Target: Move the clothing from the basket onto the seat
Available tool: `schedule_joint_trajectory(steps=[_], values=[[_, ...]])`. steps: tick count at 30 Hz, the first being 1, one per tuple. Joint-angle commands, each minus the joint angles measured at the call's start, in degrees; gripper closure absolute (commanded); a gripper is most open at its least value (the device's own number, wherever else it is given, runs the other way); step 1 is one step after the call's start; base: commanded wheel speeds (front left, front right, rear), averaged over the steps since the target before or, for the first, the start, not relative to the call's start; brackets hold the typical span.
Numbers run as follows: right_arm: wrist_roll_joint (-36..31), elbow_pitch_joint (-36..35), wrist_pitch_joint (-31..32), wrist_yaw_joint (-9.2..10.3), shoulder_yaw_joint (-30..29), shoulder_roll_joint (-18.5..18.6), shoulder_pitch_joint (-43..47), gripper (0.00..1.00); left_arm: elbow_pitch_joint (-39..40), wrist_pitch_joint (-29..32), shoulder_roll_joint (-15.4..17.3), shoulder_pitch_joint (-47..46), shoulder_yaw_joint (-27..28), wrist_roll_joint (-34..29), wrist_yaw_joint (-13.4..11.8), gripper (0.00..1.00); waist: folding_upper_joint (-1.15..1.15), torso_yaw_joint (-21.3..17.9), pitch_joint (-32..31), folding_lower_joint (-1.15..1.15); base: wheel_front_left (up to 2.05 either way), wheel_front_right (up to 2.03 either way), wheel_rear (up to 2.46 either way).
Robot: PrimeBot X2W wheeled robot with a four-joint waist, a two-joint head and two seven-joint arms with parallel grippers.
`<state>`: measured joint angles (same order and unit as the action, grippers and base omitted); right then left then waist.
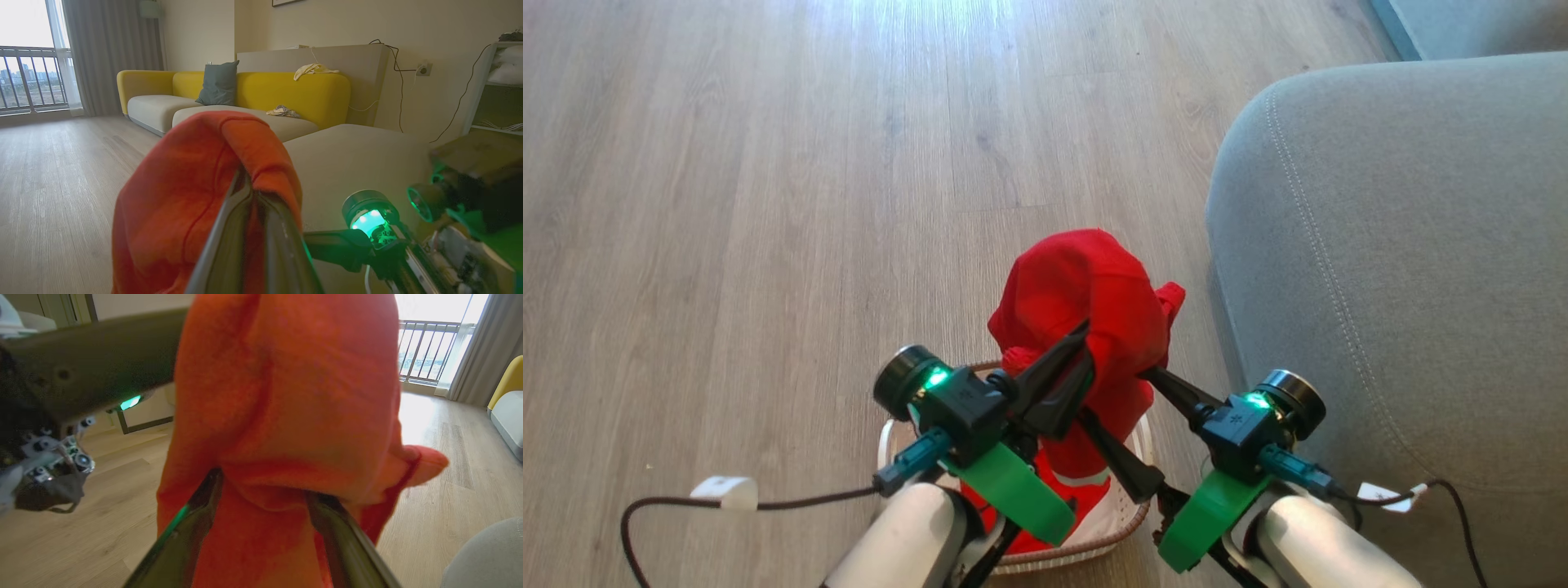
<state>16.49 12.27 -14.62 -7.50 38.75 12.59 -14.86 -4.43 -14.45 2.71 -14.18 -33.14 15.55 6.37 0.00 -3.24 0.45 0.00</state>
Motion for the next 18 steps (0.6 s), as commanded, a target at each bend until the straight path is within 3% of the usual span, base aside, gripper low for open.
schedule_joint_trajectory(steps=[1,15,16,18], values=[[-0.7,-1.2,-0.4,0.01,0.3,-0.9,-2.4,0.00,1.7,-0.5,0.2,-2.6,1.3,0.0,0.1,1.00,0.00,0.2,-0.1,0.00,0.00,0.00,0.00],[-4.6,4.2,-0.4,0.01,-1.8,-5.3,-4.2,0.00,0.8,-0.5,0.2,-2.9,-0.9,0.5,0.4,1.00,0.00,1.4,-0.5,0.00,0.00,0.00,0.00],[-4.6,4.3,-0.4,0.01,-2.1,-5.5,-4.2,1.00,0.7,-0.5,0.2,-2.9,-1.0,0.5,0.5,1.00,0.00,1.5,-0.5,0.00,0.00,0.00,0.00],[-5.0,3.5,-0.4,0.01,-3.4,-6.0,-4.1,1.00,0.7,-0.5,0.2,-2.9,-0.9,0.5,0.5,1.00,0.00,1.6,-0.5,0.00,0.00,0.00,0.00]])
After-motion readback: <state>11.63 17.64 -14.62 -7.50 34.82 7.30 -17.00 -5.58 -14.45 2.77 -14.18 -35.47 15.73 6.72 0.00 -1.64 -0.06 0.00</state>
